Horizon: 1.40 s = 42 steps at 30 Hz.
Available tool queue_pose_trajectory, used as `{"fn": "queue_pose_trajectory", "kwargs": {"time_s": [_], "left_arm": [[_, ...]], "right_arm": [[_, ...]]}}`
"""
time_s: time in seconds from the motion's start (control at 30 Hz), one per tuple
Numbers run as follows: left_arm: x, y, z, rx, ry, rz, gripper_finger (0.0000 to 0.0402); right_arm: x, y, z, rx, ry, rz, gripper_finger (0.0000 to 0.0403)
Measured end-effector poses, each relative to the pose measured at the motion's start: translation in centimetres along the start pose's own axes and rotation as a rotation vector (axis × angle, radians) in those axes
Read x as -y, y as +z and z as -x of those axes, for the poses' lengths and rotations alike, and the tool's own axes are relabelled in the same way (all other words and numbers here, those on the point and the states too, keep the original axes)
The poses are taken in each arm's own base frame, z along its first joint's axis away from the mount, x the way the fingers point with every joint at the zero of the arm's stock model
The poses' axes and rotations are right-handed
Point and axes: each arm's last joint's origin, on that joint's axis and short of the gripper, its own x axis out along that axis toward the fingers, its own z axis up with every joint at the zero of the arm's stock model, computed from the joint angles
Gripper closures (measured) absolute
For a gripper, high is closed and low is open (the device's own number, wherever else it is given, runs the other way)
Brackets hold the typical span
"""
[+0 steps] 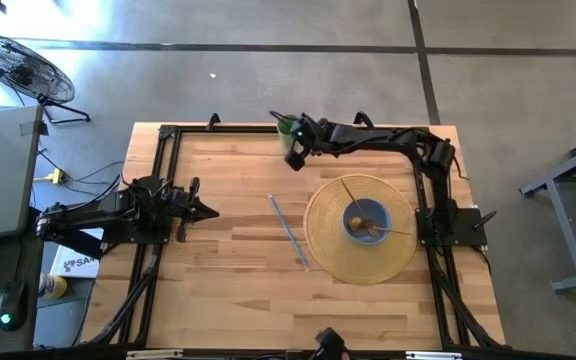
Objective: Pick & Place Utensil
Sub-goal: Put the green cup on the brown mat to the top right of the blue bowl
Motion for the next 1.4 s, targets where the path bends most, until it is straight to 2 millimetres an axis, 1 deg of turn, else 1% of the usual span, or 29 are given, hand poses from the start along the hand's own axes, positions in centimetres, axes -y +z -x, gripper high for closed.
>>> {"fn": "queue_pose_trajectory", "kwargs": {"time_s": [0.17, 0.3, 0.4, 0.47, 0.57, 0.67, 0.9, 1.03, 1.2, 1.4], "left_arm": [[0.0, 0.0, 0.0, 0.000, 0.000, 0.000, 0.0392], [0.0, 0.0, 0.0, 0.000, 0.000, 0.000, 0.0392], [0.0, 0.0, 0.0, 0.000, 0.000, 0.000, 0.0392], [0.0, 0.0, 0.0, 0.000, 0.000, 0.000, 0.0392], [0.0, 0.0, 0.0, 0.000, 0.000, 0.000, 0.0392], [0.0, 0.0, 0.0, 0.000, 0.000, 0.000, 0.0392], [0.0, 0.0, 0.0, 0.001, 0.000, 0.000, 0.0392], [0.0, 0.0, 0.0, 0.000, 0.000, 0.000, 0.0392], [0.0, 0.0, 0.0, 0.001, 0.000, 0.000, 0.0392], [0.0, 0.0, 0.0, 0.000, 0.000, 0.000, 0.0392]], "right_arm": [[0.3, 0.1, -0.5, 0.036, -0.099, -0.041, 0.0004], [0.2, 0.5, -0.5, 0.070, -0.059, -0.059, 0.0004], [0.2, 0.4, -0.7, 0.068, -0.051, -0.062, 0.0004], [0.3, 0.2, -1.2, 0.109, -0.032, -0.078, 0.0004], [0.5, -0.7, -2.1, 0.185, 0.033, -0.112, 0.0004], [0.8, -2.0, -2.9, 0.255, 0.048, -0.116, 0.0004], [1.5, -4.1, -3.7, 0.355, 0.047, -0.067, 0.0004], [1.6, -4.1, -3.6, 0.433, 0.083, -0.011, 0.0004], [2.0, -3.6, -3.5, 0.479, 0.117, 0.029, 0.0004], [2.8, -3.5, -3.6, 0.476, 0.116, 0.027, 0.0004]]}}
